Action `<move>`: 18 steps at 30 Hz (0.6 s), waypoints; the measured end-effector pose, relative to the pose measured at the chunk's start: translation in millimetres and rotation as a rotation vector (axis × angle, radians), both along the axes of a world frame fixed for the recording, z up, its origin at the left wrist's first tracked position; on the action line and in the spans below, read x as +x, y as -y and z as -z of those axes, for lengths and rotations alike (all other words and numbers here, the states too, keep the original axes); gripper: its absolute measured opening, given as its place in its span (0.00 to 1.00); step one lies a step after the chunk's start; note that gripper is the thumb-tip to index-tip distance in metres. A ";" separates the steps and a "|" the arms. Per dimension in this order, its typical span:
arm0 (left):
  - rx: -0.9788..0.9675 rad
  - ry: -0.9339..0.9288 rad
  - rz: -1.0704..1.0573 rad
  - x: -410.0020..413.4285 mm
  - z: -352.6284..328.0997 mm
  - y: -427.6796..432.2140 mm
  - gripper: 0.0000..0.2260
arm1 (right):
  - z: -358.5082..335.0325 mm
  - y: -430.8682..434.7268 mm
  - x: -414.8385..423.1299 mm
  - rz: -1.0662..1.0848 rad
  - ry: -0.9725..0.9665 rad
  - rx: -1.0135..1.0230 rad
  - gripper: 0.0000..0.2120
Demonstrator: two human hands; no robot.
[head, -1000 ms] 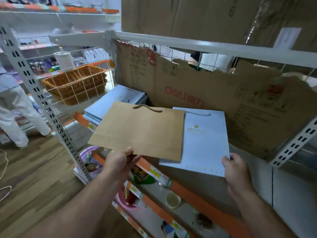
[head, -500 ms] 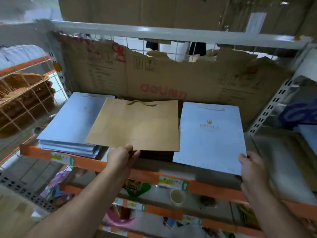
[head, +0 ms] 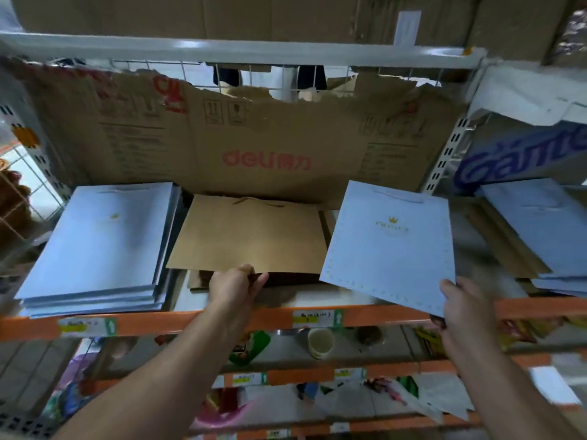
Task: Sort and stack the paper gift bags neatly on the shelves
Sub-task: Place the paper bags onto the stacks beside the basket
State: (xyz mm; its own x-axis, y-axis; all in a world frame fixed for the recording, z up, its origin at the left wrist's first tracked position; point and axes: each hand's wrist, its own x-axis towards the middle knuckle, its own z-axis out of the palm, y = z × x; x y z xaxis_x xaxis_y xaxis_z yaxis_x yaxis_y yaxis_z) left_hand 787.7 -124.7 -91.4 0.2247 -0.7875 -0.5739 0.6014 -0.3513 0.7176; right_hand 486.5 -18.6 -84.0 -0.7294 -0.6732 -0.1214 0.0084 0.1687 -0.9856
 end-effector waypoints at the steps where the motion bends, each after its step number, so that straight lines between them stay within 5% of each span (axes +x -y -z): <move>1: -0.001 -0.014 -0.001 -5.7 -1.5 1.5 0.15 | 2.0 1.0 0.5 -0.014 -0.004 -0.003 0.08; 6: 0.066 -0.031 0.073 -26.5 -2.3 10.3 0.05 | 5.9 10.9 2.8 -0.101 -0.029 0.047 0.09; 13: 0.188 0.163 0.327 -24.0 -10.8 5.7 0.10 | 0.1 32.0 8.9 -0.249 -0.033 0.066 0.08; 18: 0.142 0.375 0.291 -13.4 -21.3 -11.7 0.12 | 3.2 49.7 20.8 -0.335 -0.008 0.053 0.09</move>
State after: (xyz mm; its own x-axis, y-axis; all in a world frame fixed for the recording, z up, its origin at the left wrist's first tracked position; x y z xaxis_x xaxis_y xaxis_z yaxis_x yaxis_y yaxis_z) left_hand 774.3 -113.1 -70.1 0.2181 -0.7683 -0.6018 0.1734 -0.5763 0.7986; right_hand 507.2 -68.3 -87.3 -0.4700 -0.8685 -0.1576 -0.0643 0.2118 -0.9752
